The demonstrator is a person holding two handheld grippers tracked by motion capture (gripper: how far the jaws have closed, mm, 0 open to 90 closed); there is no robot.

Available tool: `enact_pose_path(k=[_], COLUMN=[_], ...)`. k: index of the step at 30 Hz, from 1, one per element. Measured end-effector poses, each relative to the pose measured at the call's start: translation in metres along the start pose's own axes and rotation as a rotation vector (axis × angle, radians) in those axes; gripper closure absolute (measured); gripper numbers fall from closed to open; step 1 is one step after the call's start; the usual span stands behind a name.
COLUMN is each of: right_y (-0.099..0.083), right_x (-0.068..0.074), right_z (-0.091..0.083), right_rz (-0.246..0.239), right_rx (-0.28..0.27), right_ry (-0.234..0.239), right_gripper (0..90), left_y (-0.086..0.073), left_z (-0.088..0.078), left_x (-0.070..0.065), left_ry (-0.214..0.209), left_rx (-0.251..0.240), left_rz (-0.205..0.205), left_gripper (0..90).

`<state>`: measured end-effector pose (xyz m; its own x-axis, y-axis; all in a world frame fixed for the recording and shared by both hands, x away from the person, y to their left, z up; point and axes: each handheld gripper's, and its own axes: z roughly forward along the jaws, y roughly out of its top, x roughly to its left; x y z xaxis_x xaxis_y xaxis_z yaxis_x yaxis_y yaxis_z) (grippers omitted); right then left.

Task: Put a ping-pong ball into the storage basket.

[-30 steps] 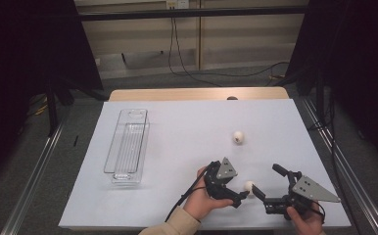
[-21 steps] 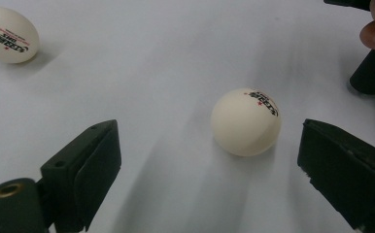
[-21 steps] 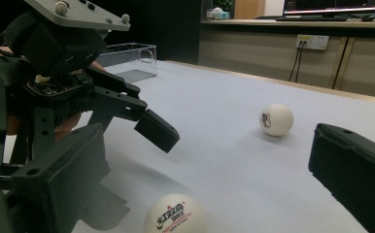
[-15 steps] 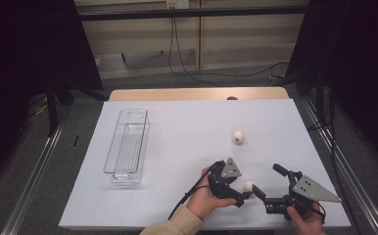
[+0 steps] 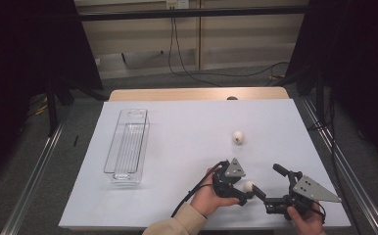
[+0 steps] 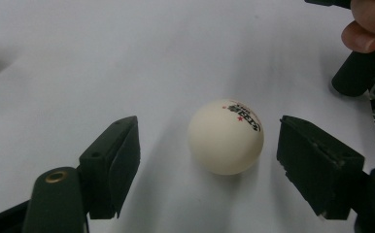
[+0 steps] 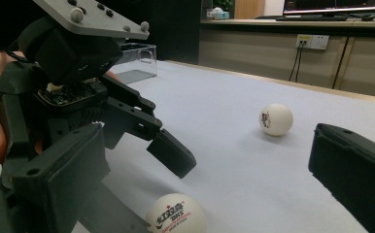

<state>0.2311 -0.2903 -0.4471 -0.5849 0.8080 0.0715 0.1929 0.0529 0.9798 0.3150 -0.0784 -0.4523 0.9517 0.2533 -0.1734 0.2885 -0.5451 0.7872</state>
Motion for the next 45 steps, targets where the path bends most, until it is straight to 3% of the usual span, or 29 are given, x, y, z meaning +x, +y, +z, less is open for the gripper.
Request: enact_pose_path(k=[12, 17, 18, 20, 23, 31, 45], right_y=[0.0, 0.0, 0.0, 0.0, 0.0, 0.0, 0.0], right_x=[-0.001, -0.001, -0.001, -0.001, -0.001, -0.001, -0.002], right_z=[-0.001, -0.001, -0.001, -0.001, -0.001, -0.001, -0.001], right_rz=[-0.004, -0.005, -0.005, -0.006, -0.008, -0.004, -0.007], right_rx=[0.0, 0.001, 0.001, 0.0, -0.001, 0.0, 0.001], right_ry=[-0.001, 0.0, 0.0, 0.0, -0.002, -0.002, -0.002], right_gripper=[0.0, 0.0, 0.0, 0.0, 0.0, 0.0, 0.0], left_y=[0.001, 0.001, 0.0, 0.0, 0.001, 0.001, 0.0], left_z=[0.009, 0.011, 0.011, 0.01, 0.007, -0.001, -0.014], left_x=[-0.001, -0.001, -0.001, 0.0, 0.001, 0.005, 0.011], left_ry=[-0.013, -0.014, -0.02, -0.02, -0.031, -0.04, -0.016], left_rx=[0.031, 0.045, 0.041, 0.04, 0.021, 0.022, 0.02], left_rz=[0.016, 0.013, 0.009, 0.006, -0.023, -0.037, -0.065], left_gripper=[32.2, 40.5, 47.0, 50.7, 50.9, 51.0, 51.0])
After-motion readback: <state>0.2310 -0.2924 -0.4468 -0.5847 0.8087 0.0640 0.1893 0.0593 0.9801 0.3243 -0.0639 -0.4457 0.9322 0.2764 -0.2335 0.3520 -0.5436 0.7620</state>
